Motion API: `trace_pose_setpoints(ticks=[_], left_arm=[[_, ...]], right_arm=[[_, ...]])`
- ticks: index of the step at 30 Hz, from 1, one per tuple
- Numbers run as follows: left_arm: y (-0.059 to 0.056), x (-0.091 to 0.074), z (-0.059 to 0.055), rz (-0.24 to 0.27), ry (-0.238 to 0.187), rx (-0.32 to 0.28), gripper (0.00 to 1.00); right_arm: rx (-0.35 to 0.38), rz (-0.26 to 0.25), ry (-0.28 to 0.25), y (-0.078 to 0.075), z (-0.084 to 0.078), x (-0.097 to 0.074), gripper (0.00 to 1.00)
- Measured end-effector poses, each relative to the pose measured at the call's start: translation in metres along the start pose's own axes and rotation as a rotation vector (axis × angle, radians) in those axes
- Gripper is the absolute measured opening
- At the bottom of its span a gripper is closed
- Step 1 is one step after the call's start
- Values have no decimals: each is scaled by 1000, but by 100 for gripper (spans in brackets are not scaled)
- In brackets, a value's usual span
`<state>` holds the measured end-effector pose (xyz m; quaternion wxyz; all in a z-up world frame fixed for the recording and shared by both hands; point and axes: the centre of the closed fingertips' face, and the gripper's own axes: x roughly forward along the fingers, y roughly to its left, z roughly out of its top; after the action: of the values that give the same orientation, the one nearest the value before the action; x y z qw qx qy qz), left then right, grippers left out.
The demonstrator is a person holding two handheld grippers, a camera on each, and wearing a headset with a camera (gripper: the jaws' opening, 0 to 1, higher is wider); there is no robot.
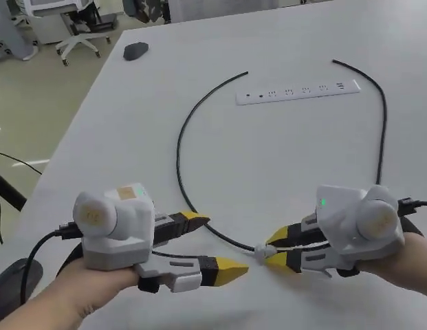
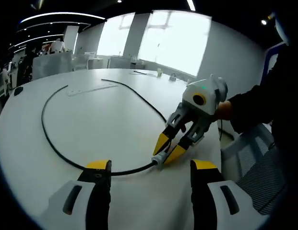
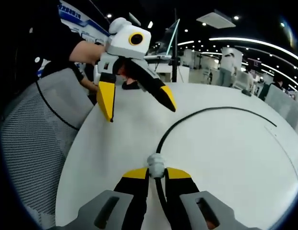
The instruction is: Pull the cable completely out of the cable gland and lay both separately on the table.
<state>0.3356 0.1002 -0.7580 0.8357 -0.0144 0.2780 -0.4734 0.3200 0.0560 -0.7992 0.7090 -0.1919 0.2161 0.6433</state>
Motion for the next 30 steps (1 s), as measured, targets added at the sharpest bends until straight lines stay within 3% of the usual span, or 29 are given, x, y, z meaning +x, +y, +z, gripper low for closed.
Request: trace_pose_setpoints(ticks=[5,9,11,13,17,22,30], left_arm=[[-21,8,-3,-66,15,54,59],[-50,17,-4,-187,22,-19,51],[-56,21,-4,-213,27,-52,49],[-60,26,-5,-230,31,-38,47],[-82,28,-2,-329,15,-61,36],[-88,30,-5,-354,34,-76,17],[-99,29,-7,-403,32,-42,23]], right_arm=[[-44,57,-13,18,9,-18,7],[-97,81,-12,31,10,-28,7],[-101,76,-15,33,9,-30,7],[-106,78,-49,37,17,-36,7],[-126,73,-60,41,20,-42,7],[-141,79,-53,49,19,-44,7],[-140,77,-68,55,20,-46,7]])
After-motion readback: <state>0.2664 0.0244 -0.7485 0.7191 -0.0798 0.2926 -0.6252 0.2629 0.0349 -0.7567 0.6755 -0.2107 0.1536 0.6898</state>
